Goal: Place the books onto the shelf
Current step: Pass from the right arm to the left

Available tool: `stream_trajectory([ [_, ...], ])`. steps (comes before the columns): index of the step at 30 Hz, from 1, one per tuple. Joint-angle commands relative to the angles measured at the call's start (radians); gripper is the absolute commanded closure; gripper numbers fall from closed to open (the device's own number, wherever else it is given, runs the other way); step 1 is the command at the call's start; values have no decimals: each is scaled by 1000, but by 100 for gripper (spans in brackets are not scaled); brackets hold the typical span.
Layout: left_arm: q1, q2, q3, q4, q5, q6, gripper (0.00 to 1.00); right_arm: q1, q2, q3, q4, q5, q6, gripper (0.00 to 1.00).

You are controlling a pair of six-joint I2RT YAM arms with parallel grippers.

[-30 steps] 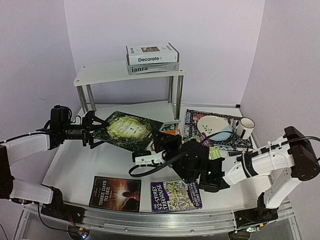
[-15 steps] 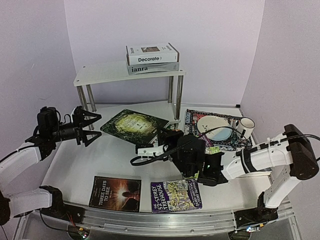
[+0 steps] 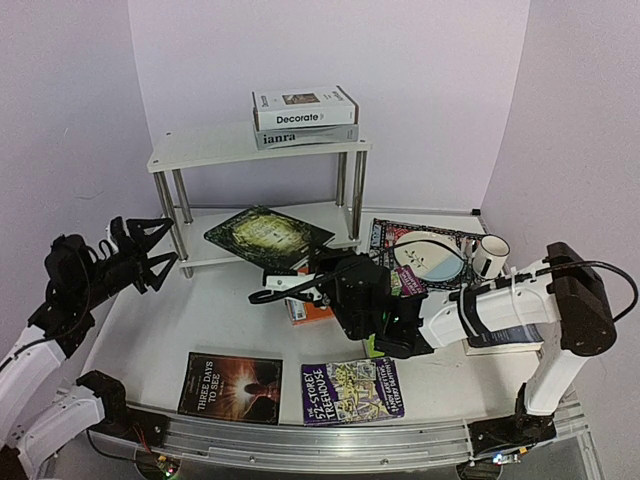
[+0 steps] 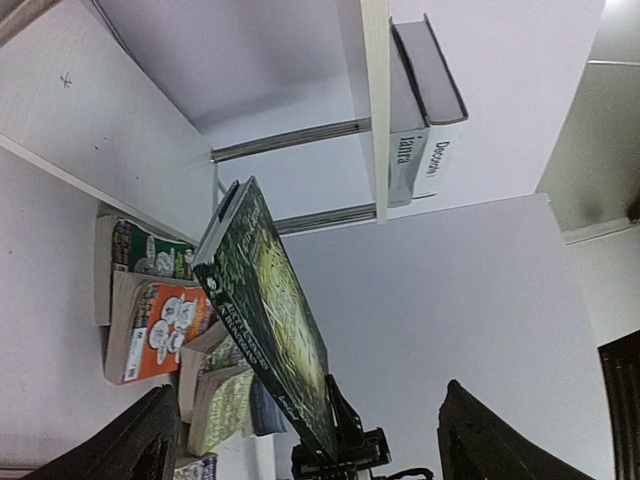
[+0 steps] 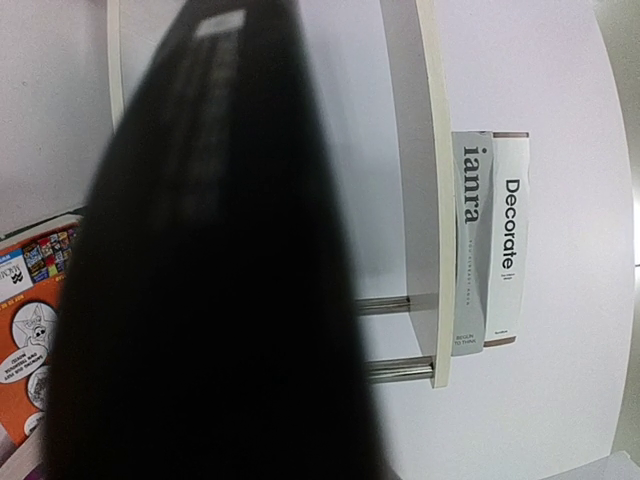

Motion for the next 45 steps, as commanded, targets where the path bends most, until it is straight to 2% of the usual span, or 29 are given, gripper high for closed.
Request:
stream_trajectory([
  [1, -5, 153, 221, -180, 21, 347, 9, -21, -38, 64, 79, 26, 94, 100],
  [5, -39, 206, 242, -165, -8, 372, 9, -42, -76, 50, -9, 16, 175, 100],
  [8, -90, 229, 267, -160, -51, 468, 10, -57, -105, 39, -78, 0, 230, 100],
  [14, -123, 306, 325, -159, 19, 769, 9, -91, -187, 24, -303, -87, 370, 100],
  [19, -128, 324, 360, -162, -3, 1066, 10, -112, -252, 2, -403, -152, 408, 100],
  [20, -128, 321, 364, -162, -10, 1122, 7, -115, -265, -2, -424, -170, 419, 100],
  [22, -129, 319, 369, -157, 23, 1263, 0, -120, -292, -2, -474, -206, 443, 100],
  [26, -130, 323, 398, -196, 132, 1530, 0, -132, -308, 20, -555, -232, 466, 100],
  [30, -139, 343, 425, -246, 147, 1684, 0, -134, -304, 40, -592, -238, 470, 100],
  [34, -207, 384, 442, -312, 39, 1835, 0, -136, -301, 50, -621, -256, 483, 100],
  [37, -320, 409, 442, -327, -92, 1916, 0, -135, -297, 54, -634, -270, 493, 100],
  [40, -424, 452, 455, -338, -219, 1965, 0, -135, -290, 65, -650, -276, 495, 100],
  [45, -537, 514, 485, -350, -328, 2014, 2, -135, -287, 87, -677, -291, 497, 100],
])
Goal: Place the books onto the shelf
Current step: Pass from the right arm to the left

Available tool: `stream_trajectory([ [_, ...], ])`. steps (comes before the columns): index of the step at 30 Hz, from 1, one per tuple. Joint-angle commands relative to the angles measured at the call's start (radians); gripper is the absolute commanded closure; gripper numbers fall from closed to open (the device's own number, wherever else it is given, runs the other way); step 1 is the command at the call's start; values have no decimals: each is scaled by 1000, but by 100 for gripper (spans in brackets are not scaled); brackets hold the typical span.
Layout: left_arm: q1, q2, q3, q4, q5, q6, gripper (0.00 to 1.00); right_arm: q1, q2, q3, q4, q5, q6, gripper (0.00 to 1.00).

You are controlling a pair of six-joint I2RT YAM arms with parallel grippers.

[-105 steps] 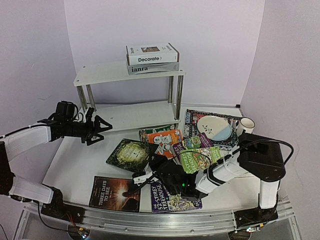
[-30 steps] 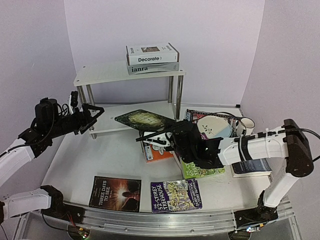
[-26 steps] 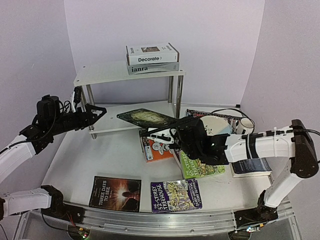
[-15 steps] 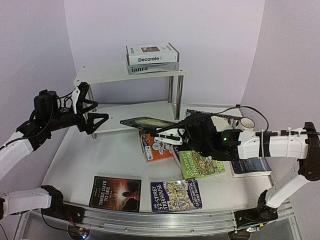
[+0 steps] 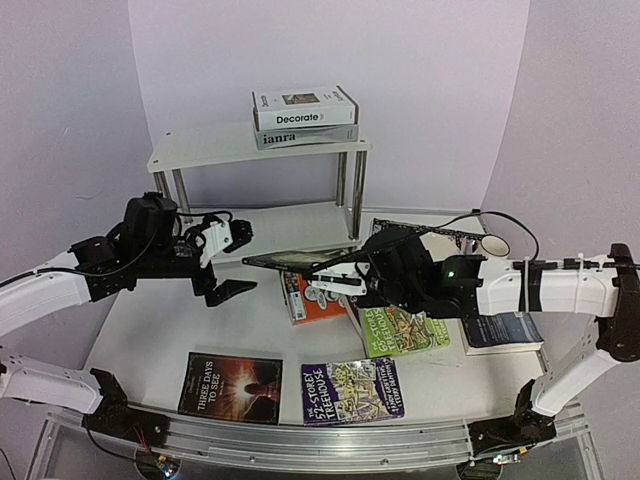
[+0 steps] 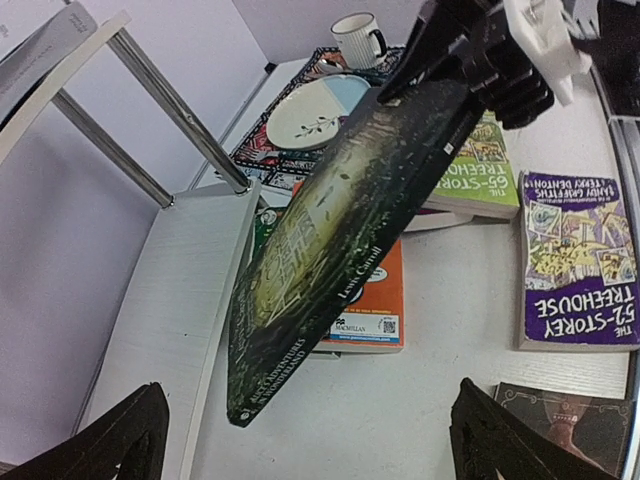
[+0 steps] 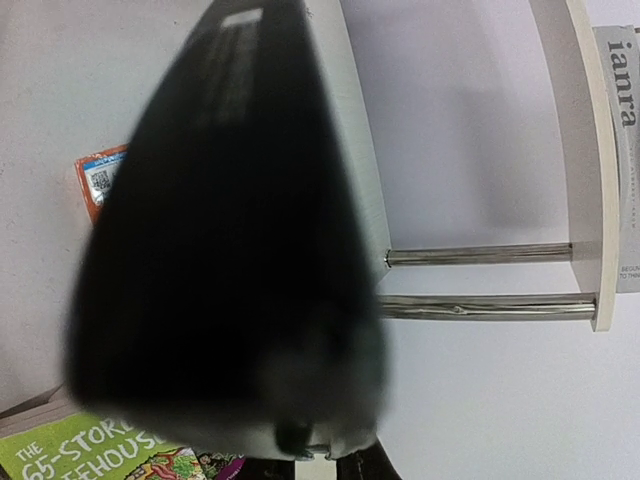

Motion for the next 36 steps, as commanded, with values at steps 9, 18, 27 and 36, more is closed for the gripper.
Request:
stream_trajectory([
  [9, -153, 136, 126, -19, -184, 202, 22, -5, -40, 106, 29, -61, 69, 100],
  [18, -180, 230, 177, -22, -264, 240, 41, -5, -39, 112, 16, -93, 81, 100],
  [27, -180, 266, 179, -20, -260, 278, 45, -5, -47, 119, 16, -130, 97, 100],
  [36, -180, 262, 181, -11, -215, 294, 83, -5, -63, 118, 16, -161, 119, 100],
])
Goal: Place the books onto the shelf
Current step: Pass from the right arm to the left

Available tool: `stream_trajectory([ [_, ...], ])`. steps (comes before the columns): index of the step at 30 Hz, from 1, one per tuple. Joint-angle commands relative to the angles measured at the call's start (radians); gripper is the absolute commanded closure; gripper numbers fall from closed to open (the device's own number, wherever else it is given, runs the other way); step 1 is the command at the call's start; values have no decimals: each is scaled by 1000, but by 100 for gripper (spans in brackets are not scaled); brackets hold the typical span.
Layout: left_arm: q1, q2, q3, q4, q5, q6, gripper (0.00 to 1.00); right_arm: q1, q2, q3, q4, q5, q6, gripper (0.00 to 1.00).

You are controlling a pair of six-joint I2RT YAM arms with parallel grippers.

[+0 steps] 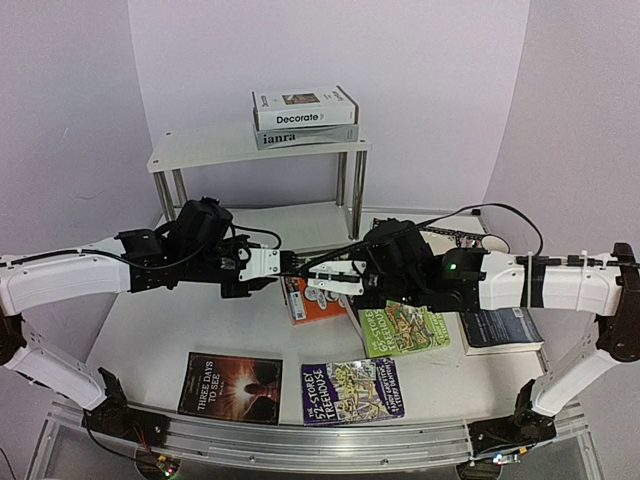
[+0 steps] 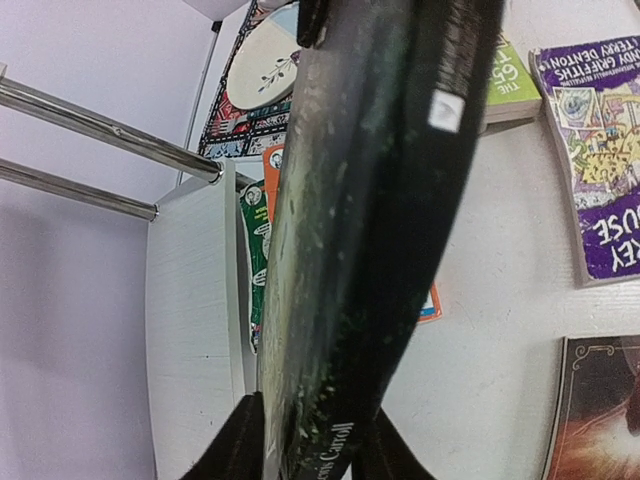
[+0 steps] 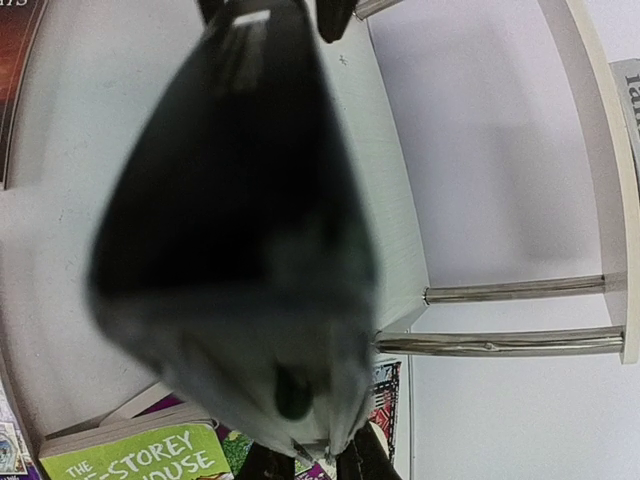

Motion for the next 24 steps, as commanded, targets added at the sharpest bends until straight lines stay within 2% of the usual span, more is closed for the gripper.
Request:
stream_trajectory([
  [1, -5, -5, 49, 23, 30, 10, 85, -5, -66, 61, 95, -9, 49, 100],
  [5, -4, -4, 46, 23, 29, 13, 85, -4, -75, 59, 99, -19, 54, 100],
  [8, -5, -7, 41, 24, 31, 14, 77, -5, -79, 58, 102, -22, 55, 100],
  [14, -5, -17, 30, 25, 30, 16, 68, -5, -83, 57, 105, -35, 63, 100],
  [19, -5, -13, 33, 25, 25, 16, 73, -4, -78, 60, 109, -38, 66, 100],
  [20, -5, -12, 33, 26, 24, 17, 79, -5, -78, 60, 109, -38, 66, 100],
  [22, -5, -9, 36, 26, 16, 18, 97, -5, -77, 59, 111, -37, 66, 100],
  [24, -5, -9, 35, 26, 6, 18, 100, -5, -77, 56, 111, -28, 63, 99],
])
